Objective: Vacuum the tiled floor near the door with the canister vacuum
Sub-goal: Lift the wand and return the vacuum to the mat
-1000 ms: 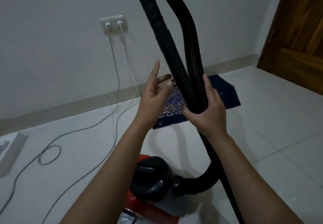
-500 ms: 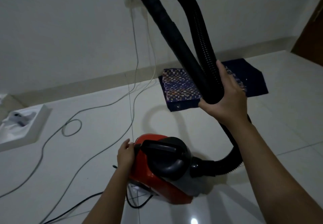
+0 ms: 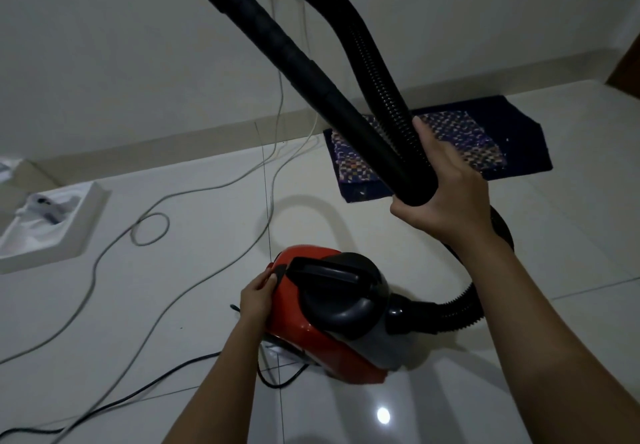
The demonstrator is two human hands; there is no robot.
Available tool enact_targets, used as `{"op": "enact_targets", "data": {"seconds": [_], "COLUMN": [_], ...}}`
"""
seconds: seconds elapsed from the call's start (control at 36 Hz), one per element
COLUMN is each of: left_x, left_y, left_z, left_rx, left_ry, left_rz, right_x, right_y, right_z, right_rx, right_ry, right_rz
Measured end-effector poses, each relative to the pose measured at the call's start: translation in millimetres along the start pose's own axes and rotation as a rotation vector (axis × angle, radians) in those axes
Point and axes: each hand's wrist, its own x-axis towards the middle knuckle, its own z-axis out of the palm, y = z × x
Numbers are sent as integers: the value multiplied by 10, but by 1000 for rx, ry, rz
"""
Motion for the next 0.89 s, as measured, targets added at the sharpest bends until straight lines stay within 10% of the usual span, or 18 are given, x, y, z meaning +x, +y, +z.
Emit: {"op": "enact_targets", "data": {"seconds": [0.89], "left_x": [16], "left_y": [-140], "left_z": [-64], "left_rx": [-112], "left_ry": [-62], "left_rz": [10], "right_x": [-81], "right_y": [141], "right_z": [28], "right_rx": [-15], "right_ry": [-22], "right_rz": [-16]}}
